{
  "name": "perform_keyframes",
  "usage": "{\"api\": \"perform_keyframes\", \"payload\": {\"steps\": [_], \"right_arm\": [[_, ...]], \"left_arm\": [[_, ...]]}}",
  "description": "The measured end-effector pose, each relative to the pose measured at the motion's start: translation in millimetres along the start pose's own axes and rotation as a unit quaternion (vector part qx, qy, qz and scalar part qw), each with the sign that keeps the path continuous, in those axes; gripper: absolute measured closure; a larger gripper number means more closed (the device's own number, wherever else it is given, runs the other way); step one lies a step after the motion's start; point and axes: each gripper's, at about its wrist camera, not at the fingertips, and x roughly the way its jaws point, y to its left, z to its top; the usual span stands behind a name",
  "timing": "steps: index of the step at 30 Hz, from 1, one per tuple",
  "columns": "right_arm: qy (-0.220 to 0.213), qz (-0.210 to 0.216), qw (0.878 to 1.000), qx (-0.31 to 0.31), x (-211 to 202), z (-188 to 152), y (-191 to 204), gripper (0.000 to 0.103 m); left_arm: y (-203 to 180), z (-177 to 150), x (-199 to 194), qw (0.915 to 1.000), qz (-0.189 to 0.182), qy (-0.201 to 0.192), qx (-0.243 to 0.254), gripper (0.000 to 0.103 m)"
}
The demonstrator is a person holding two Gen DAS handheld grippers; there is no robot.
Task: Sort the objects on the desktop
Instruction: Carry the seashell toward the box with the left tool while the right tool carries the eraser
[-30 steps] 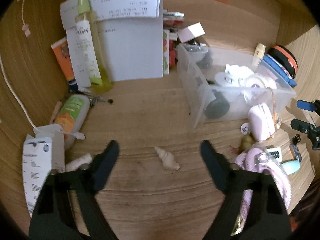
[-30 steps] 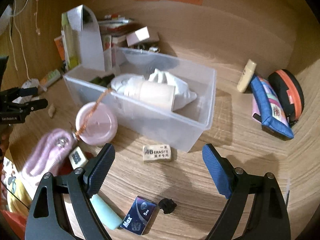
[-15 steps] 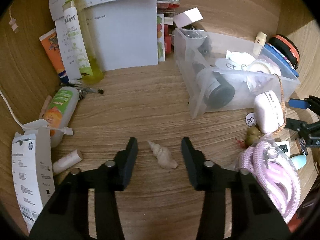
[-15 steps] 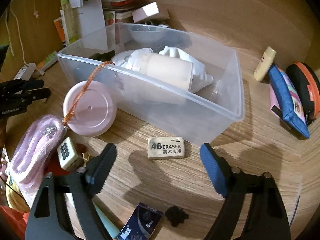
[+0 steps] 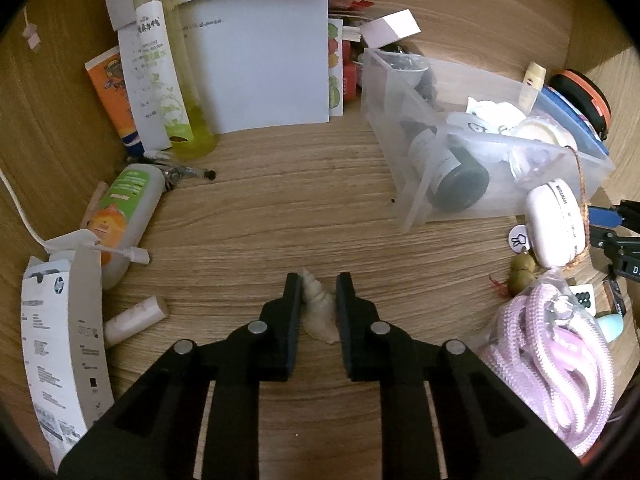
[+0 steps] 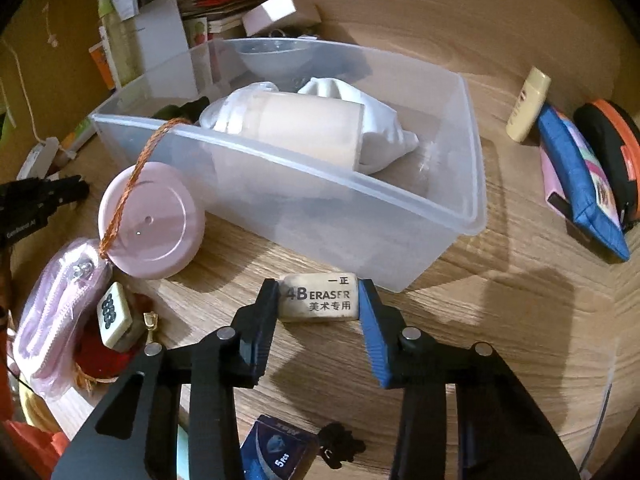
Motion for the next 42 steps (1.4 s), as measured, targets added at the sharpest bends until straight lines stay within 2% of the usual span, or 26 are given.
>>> {"api": "perform_keyframes", "payload": {"steps": [5,12,17,29,36,42], "right_arm": [[-0.010,0.001,1.000,-0.012,-4,-2,5,0.066],[-0.039,0.015,0.999,0.012,-28,-6,-3,0.066],[-0.063,0.026,0.997,0.028,-46,-4,-13,0.066],[-0.105,0.018,0.993,0.052,-76,4,-35,0.066],[-0.118,0.017,0.991,0.052,-78,17,-45,0.066],[-0.119,0.022,0.991,0.048,-71,26,-51,0.066]], "left_arm": [[2,-1,-6,0.9999,-0.004,-0.009,-0.006,0.086],[3,6,-27,0.9989,-0.015,-0.040,-0.020,0.086],[-6,15,-39,0.9975,-0.025,-0.064,-0.019,0.086],[-30,50,-60,0.9927,-0.048,-0.110,-0.008,0.086],[-48,70,-55,0.9910,-0.062,-0.118,0.006,0.086],[-66,83,-40,0.9915,-0.068,-0.109,0.021,0.086]]}}
